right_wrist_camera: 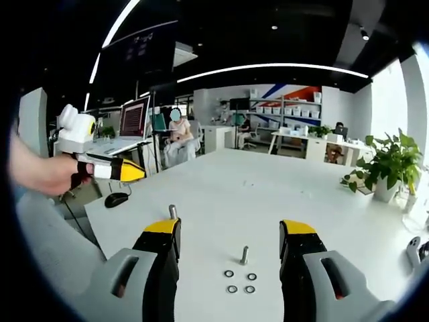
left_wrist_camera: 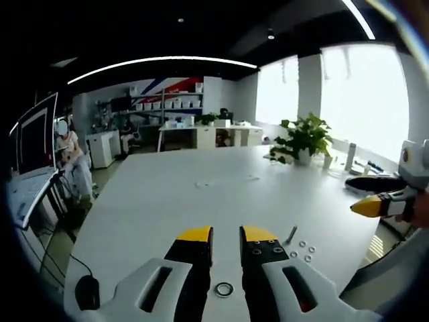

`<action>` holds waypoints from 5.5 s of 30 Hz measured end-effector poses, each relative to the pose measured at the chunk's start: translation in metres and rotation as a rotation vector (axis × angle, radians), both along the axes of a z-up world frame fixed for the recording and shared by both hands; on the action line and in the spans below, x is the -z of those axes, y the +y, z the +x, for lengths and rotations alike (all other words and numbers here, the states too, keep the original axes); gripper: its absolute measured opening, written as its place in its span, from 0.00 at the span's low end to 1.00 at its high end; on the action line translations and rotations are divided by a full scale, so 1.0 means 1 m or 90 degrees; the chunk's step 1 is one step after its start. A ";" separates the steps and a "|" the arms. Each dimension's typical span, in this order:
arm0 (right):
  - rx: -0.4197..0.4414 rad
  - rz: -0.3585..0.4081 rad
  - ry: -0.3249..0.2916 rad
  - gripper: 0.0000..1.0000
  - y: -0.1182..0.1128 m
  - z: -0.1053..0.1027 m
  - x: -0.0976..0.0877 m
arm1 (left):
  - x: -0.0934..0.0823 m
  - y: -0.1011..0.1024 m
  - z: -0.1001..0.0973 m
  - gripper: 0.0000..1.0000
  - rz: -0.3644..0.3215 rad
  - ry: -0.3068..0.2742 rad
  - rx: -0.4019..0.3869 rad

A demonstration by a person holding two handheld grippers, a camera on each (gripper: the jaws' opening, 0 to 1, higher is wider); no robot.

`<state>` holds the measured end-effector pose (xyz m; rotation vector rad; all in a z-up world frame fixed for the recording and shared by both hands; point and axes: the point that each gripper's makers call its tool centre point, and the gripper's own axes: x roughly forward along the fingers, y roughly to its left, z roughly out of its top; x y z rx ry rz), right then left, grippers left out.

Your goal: Place the washer onto the threaded stud by aligning its center hole with the stud, sliding it down to the base, and recovering from edge contact or off-axis alignment until the washer reaches the visible bottom stop.

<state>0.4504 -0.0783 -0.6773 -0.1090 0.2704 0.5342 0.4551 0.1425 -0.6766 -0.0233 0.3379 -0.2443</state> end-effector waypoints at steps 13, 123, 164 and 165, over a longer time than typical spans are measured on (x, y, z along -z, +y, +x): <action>0.002 -0.005 0.001 0.62 -0.004 0.001 0.001 | -0.006 0.004 -0.025 0.14 -0.017 -0.032 -0.024; 0.023 0.016 -0.006 0.61 -0.010 0.005 -0.004 | 0.085 -0.023 0.011 0.16 0.108 0.131 0.100; 0.023 0.018 -0.006 0.60 -0.010 0.006 -0.005 | 0.136 -0.035 0.014 0.15 0.154 0.235 0.152; 0.023 0.018 -0.006 0.60 -0.010 0.006 -0.005 | 0.137 -0.035 0.014 0.15 0.155 0.236 0.153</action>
